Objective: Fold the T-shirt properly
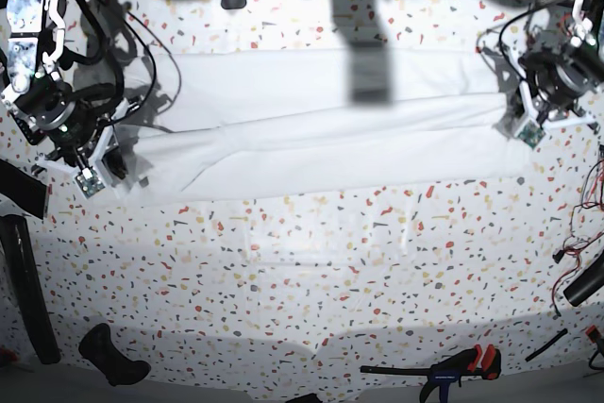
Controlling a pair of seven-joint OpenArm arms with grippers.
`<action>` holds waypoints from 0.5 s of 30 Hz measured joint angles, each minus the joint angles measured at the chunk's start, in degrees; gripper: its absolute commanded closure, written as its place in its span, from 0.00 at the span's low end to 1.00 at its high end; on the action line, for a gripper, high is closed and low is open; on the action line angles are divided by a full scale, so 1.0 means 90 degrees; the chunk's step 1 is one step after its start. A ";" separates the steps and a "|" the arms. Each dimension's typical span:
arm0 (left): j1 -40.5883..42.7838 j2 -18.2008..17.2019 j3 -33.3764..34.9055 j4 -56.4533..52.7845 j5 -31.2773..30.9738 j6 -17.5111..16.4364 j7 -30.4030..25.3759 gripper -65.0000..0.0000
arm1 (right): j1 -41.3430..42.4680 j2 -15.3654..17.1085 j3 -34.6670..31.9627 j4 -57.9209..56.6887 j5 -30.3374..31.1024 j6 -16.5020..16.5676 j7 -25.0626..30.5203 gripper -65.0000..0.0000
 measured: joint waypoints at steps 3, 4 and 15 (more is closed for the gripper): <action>0.0284 -0.0012 0.0000 0.0112 0.0015 0.0175 0.0007 1.00 | -0.0233 0.0000 0.0000 0.0189 0.0049 0.0002 0.0002 1.00; 0.0352 -0.0007 0.0000 0.0146 0.0034 0.0221 0.0002 1.00 | -0.0340 0.0000 0.0000 0.0219 0.0056 0.0002 0.0002 1.00; 0.0748 0.0007 0.0000 0.0165 0.0833 0.0600 0.0005 1.00 | -0.0874 0.0000 0.0000 0.0223 -0.0384 0.0032 0.0051 1.00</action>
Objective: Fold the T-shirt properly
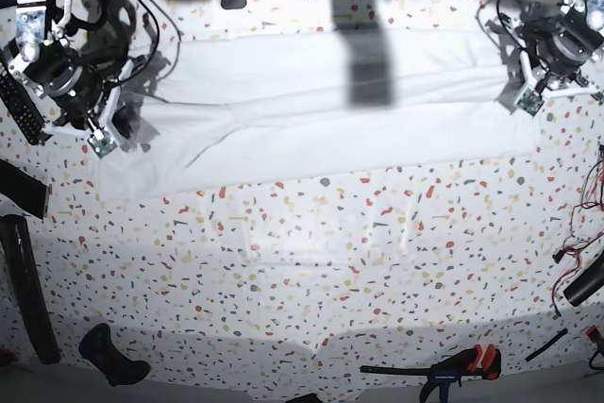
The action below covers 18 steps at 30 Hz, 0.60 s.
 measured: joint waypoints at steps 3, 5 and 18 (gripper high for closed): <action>0.0000 0.0002 0.0000 0.0000 0.0000 -0.0002 0.0000 1.00 | -0.0005 -0.0002 0.0000 0.0000 0.0000 0.0000 -0.0119 1.00; 0.0000 0.0002 0.0000 0.0000 0.0007 -0.0002 0.0002 1.00 | -0.0005 -0.0002 0.0000 0.0000 0.0002 0.0000 -0.0170 1.00; 0.0000 0.0017 0.0000 0.0010 0.1275 0.1100 0.0831 0.42 | -0.0005 -0.0015 -0.0002 0.0000 -0.0903 -0.0901 -0.0384 0.63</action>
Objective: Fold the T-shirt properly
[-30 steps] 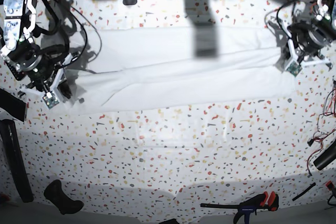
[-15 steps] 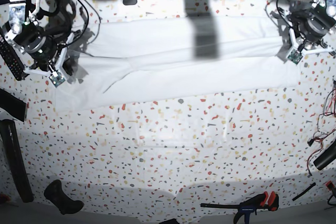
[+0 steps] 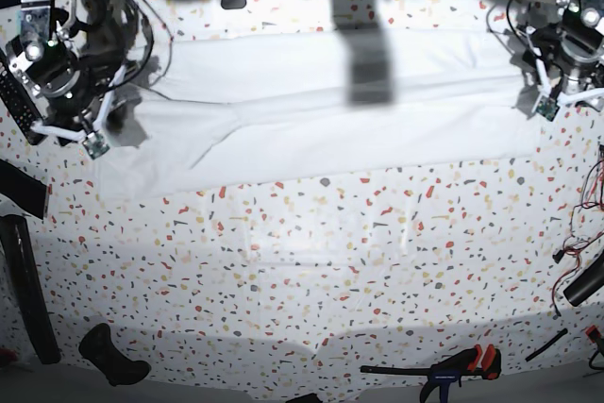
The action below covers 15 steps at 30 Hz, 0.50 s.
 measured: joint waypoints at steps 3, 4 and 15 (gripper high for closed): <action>0.0000 -0.0002 0.0000 0.0000 0.0738 0.0491 0.0425 0.42 | 0.0005 0.0015 0.0002 0.0000 -0.0814 -0.0554 -0.0146 0.63; 0.0000 -0.0019 -0.0015 0.0000 0.0940 0.0568 0.0515 0.42 | 0.0007 0.0017 0.0034 0.0000 -0.1008 -0.0704 -0.0262 0.63; -0.0019 0.0000 -0.0005 0.0369 0.1530 0.1753 -0.0012 0.42 | 0.0306 0.0015 0.0330 0.0835 0.1333 -0.1547 -0.0359 0.63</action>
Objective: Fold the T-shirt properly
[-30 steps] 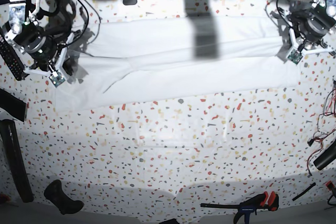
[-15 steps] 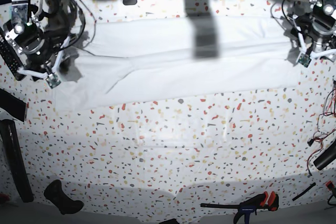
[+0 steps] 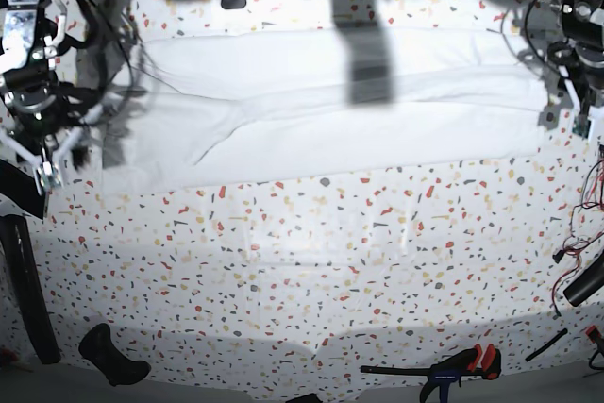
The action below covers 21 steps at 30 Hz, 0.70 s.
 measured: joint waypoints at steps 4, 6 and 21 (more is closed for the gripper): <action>-0.0019 -0.0012 -0.0002 0.0617 -0.0614 0.0119 -0.0423 0.42 | 0.0272 -0.0041 0.0002 0.0265 0.1637 0.0561 0.0068 0.63; -0.0024 -0.0012 -0.0002 0.0784 -0.1348 -0.0034 -0.0908 0.42 | 0.0316 -0.0243 0.0002 0.0100 0.1668 0.0959 0.0073 0.63; -0.0250 0.1547 -0.0012 -0.1309 -0.2217 -0.1989 -0.1375 0.42 | 0.0471 -0.1149 0.0010 -0.3313 0.0724 0.2084 0.1331 0.63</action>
